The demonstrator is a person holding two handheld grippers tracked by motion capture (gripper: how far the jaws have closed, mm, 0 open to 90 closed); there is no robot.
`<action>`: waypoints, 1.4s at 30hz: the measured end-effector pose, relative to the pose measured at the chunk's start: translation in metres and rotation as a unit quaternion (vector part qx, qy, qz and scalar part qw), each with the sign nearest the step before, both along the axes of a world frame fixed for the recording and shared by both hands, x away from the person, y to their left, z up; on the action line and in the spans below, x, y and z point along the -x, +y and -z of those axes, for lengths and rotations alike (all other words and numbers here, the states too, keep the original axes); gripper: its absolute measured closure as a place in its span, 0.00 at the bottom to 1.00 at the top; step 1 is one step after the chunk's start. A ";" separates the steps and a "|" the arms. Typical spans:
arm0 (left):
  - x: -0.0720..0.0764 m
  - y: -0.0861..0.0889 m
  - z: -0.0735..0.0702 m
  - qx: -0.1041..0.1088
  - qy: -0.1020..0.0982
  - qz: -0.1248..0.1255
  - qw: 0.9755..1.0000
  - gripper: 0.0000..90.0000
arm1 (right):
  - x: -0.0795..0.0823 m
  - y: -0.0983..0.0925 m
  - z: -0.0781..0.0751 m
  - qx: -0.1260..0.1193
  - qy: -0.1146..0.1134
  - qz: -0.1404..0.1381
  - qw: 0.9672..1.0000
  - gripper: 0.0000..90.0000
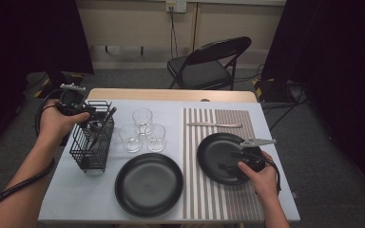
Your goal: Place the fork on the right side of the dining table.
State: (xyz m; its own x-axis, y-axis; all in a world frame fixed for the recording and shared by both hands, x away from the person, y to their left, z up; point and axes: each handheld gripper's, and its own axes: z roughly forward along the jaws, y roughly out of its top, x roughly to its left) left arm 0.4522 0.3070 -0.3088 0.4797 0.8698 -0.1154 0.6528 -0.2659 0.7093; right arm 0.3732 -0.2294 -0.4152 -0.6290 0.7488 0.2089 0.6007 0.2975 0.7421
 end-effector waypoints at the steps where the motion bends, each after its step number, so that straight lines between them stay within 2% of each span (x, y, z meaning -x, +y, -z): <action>1: -0.001 0.000 0.000 -0.003 -0.001 -0.001 1.000 0.53 | 0.000 0.000 0.000 0.000 0.000 -0.001 1.000 0.24; 14: -0.010 -0.002 0.001 0.008 0.002 -0.005 1.000 0.53 | -0.001 0.001 0.001 0.000 0.003 -0.003 1.000 0.24; 16: -0.012 -0.001 0.001 0.001 0.002 -0.003 1.000 0.53 | -0.001 0.001 0.002 0.000 0.004 -0.004 1.000 0.24; 19: -0.014 -0.001 0.003 -0.002 0.004 -0.003 1.000 0.53 | -0.001 0.001 0.003 0.001 0.004 -0.003 1.000 0.24; 27: -0.020 -0.002 0.011 0.008 0.010 -0.010 1.000 0.53 | -0.001 0.002 0.004 0.002 0.006 -0.002 1.000 0.24; 30: -0.023 -0.003 0.012 -0.001 0.005 -0.010 1.000 0.54 | 0.000 0.001 0.004 0.002 0.006 -0.002 1.000 0.24; 36: -0.028 -0.006 0.013 0.005 0.005 -0.021 1.000 0.54 | 0.000 -0.001 0.004 0.002 0.006 0.000 1.000 0.24; 42: -0.033 -0.008 0.015 -0.008 0.006 -0.019 1.000 0.55 | 0.000 -0.001 0.005 0.002 0.007 0.001 1.000 0.24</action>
